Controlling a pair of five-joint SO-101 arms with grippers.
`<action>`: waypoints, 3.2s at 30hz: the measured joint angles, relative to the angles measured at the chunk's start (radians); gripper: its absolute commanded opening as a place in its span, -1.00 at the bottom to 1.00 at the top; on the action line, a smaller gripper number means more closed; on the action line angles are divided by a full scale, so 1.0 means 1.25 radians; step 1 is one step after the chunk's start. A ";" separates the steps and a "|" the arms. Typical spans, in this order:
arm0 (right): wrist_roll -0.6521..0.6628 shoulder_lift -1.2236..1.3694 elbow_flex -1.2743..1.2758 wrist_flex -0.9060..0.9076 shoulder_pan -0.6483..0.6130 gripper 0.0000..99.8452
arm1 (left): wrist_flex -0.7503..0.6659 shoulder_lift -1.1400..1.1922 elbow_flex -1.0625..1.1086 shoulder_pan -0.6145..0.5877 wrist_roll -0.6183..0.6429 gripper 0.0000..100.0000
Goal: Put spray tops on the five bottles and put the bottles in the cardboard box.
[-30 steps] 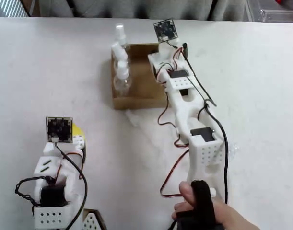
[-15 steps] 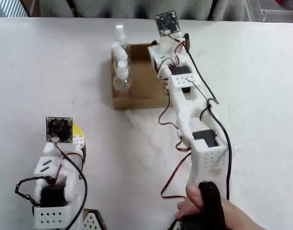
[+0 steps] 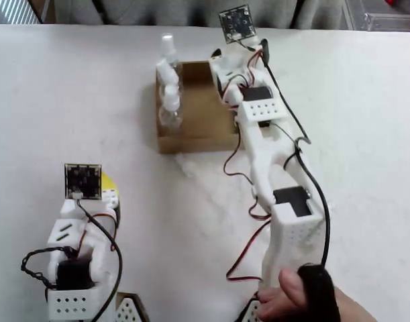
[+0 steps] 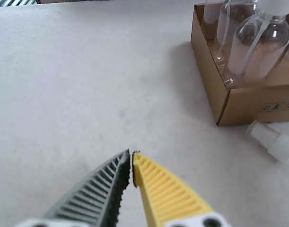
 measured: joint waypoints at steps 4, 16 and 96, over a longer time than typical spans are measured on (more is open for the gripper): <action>0.000 -0.037 0.000 0.031 0.000 -0.29 | 0.000 0.000 0.000 0.000 0.000 -0.96; -0.038 -0.200 0.000 0.215 0.000 -0.30 | 0.000 0.000 0.000 0.000 0.000 -0.96; -0.295 -0.584 0.544 0.924 0.419 -0.44 | 0.037 0.000 0.000 -0.001 -0.018 -0.96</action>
